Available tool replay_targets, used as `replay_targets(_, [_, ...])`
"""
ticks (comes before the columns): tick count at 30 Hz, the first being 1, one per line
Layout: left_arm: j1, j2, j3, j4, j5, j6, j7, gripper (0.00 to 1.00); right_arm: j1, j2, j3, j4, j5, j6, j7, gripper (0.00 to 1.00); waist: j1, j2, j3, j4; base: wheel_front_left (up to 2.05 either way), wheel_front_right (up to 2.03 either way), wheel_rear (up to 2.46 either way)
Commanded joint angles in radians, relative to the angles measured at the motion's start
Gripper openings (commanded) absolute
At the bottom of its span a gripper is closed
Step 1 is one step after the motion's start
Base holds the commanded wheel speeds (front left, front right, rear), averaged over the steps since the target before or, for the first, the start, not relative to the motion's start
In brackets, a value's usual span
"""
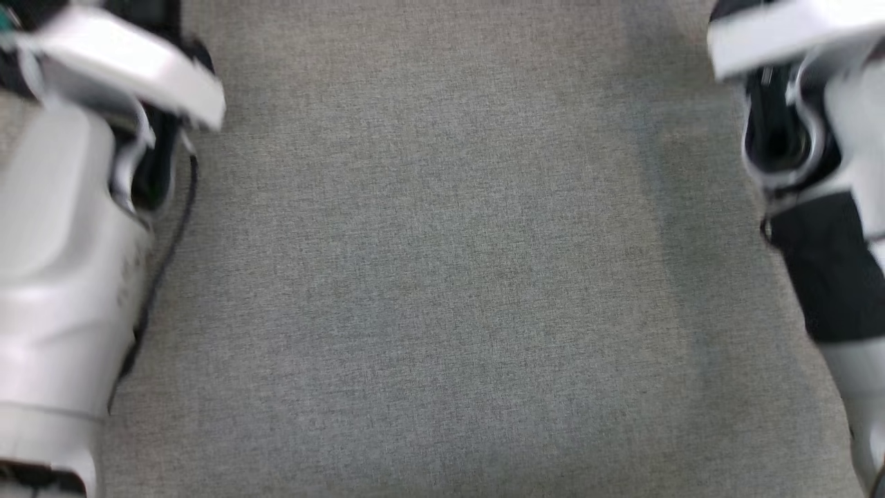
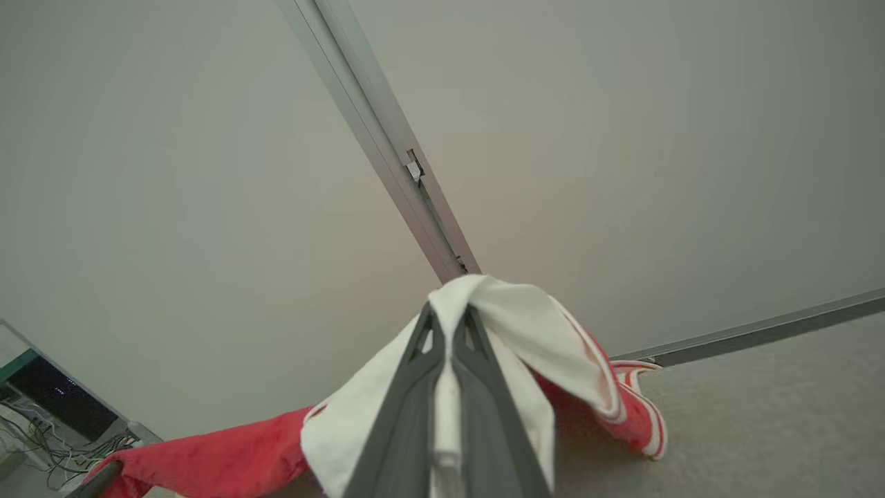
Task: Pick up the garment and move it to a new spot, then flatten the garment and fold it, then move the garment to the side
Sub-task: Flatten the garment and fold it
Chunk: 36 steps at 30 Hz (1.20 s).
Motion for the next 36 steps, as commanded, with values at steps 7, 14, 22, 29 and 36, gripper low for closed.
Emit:
replay_targets(7, [0.374, 0.045, -0.108, -0.089, -0.102, 0.000, -0.058, 0.00, 0.451, -0.124, -0.023, -0.232, 0.036, 0.002, -0.018, 0.00, -0.0001, 0.0000, -0.156, 0.022, 0.00, 0.00, 0.00])
replay_targets(14, [0.747, 0.011, -0.106, -0.244, -0.200, 0.048, -0.062, 0.00, 0.858, -0.141, -0.075, -0.325, 0.040, 0.002, -0.018, 0.00, -0.0001, 0.0000, -0.340, 0.020, 0.00, 0.00, 0.00])
replay_targets(22, [1.035, -0.015, -0.111, -0.395, -0.265, 0.147, -0.058, 0.00, 1.116, -0.144, -0.093, -0.333, 0.029, 0.002, -0.018, 0.00, -0.0001, 0.0000, -0.427, 0.007, 0.00, 0.00, 0.00])
replay_targets(29, [1.161, 0.006, -0.102, -0.554, -0.328, 0.194, 0.003, 0.00, 1.191, -0.167, -0.115, -0.357, 0.026, 0.001, -0.018, 0.00, -0.0001, 0.0000, -0.441, 0.006, 0.00, 0.00, 0.00])
replay_targets(36, [1.125, 0.030, -0.080, -0.682, -0.372, 0.200, 0.068, 0.00, 1.078, -0.188, -0.115, -0.400, 0.010, 0.001, 0.025, 0.00, -0.0001, 0.0000, -0.429, 0.002, 0.00, 0.00, 0.00])
